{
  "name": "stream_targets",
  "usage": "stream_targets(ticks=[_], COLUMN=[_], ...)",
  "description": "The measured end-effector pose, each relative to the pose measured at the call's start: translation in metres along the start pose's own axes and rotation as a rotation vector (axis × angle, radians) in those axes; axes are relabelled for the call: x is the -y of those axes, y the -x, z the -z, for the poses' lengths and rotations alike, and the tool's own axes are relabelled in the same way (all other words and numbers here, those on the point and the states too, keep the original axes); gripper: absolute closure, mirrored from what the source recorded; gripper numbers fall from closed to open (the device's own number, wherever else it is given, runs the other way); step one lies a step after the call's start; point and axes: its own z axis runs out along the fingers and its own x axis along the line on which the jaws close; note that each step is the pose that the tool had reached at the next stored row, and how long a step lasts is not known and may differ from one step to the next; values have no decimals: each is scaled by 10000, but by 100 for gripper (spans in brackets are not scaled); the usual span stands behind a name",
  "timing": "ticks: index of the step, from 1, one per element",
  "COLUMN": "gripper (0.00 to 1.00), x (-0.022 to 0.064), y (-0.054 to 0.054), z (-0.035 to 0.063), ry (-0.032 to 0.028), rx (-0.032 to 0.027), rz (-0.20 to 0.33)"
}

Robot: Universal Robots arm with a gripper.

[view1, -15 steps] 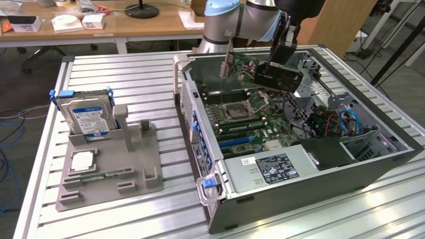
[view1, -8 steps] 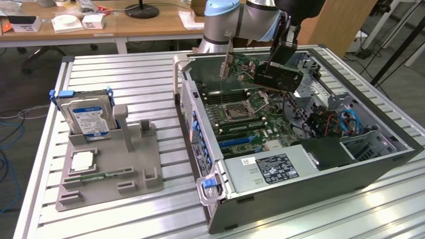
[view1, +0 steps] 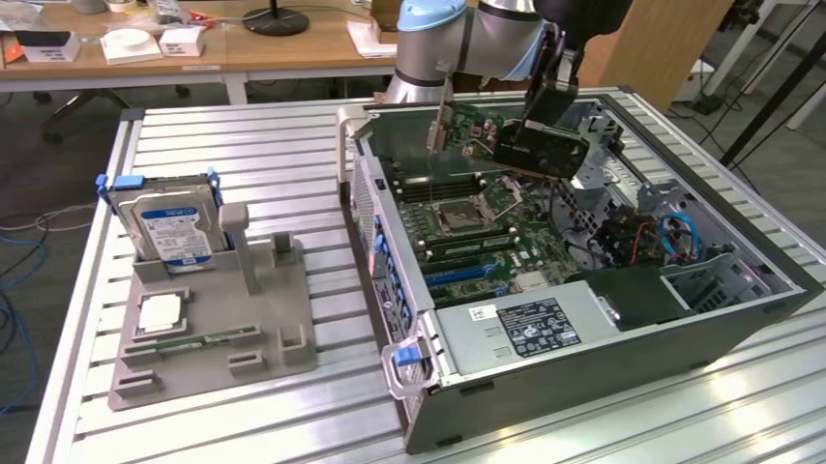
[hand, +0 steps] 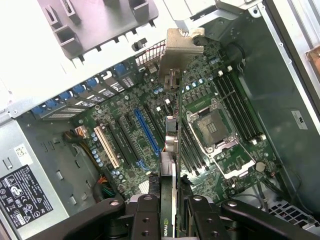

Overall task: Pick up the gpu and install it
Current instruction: 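Insert the gpu into the slot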

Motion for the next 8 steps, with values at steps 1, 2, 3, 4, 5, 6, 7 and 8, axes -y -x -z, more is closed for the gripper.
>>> stream_targets(ticks=[1,2,3,4,5,6,7,8], gripper=[74,74,74,74,74,74,74,74], x=[0,0,0,0,0,0,0,0], y=[0,0,0,0,0,0,0,0], z=[0,0,0,0,0,0,0,0], ry=[0,1,2,2,2,2,3,4], rx=[0,-1,-2,-2,-4,-5,-6,-6], rz=[7,20,41,66,87,106,125,142])
